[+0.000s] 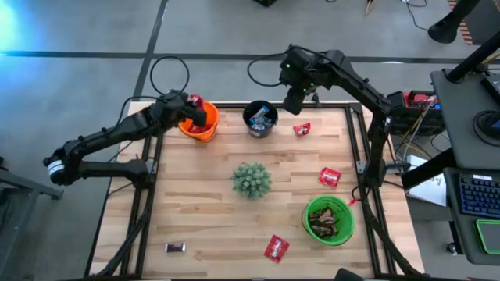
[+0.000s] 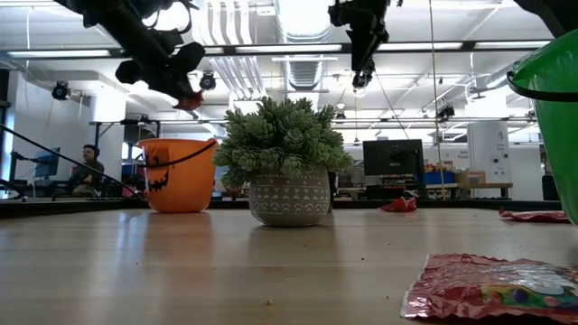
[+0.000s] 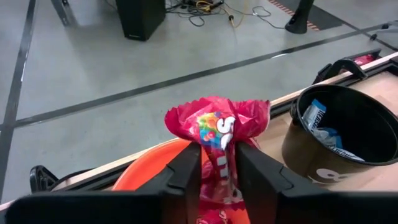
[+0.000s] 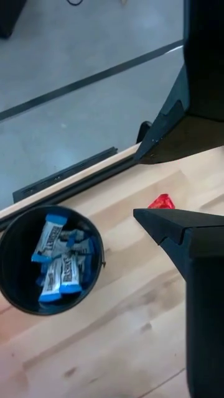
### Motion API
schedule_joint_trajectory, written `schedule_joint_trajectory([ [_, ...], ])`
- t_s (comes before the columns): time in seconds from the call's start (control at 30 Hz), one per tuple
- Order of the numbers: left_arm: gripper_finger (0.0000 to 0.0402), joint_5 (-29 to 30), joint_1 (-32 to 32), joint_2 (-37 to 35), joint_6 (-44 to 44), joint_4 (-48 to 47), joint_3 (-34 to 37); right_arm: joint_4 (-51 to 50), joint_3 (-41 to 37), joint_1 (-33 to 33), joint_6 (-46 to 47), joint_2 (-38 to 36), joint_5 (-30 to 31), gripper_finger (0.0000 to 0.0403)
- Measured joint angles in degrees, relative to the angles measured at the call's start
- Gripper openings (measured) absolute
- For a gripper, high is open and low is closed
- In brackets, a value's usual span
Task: Organize candy in baskets
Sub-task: Put the red candy into the orange bucket
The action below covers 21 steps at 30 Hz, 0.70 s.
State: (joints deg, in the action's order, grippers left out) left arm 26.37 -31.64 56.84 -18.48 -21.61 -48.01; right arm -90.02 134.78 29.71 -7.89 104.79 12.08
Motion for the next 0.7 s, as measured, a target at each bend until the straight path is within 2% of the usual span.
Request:
schedule_joint_trajectory([
  [0.23, 0.0108, 0.02, 0.00, -0.04, -0.01, 0.07, 0.00, 0.01, 0.00, 1.98, -1.21, 0.00, -0.15, 0.0118],
  [0.57, 0.0111, -0.01, 0.02, -0.07, -0.66, 0.96, 0.00, 0.01, -0.04, 4.75, -2.65, 0.00, -0.48, 0.0118],
  [0.7, 0.0111, -3.82, 0.02, -0.17, -0.60, 4.09, 0.00, 0.03, -0.09, 6.03, -2.04, 0.00, -1.27, 0.0118],
])
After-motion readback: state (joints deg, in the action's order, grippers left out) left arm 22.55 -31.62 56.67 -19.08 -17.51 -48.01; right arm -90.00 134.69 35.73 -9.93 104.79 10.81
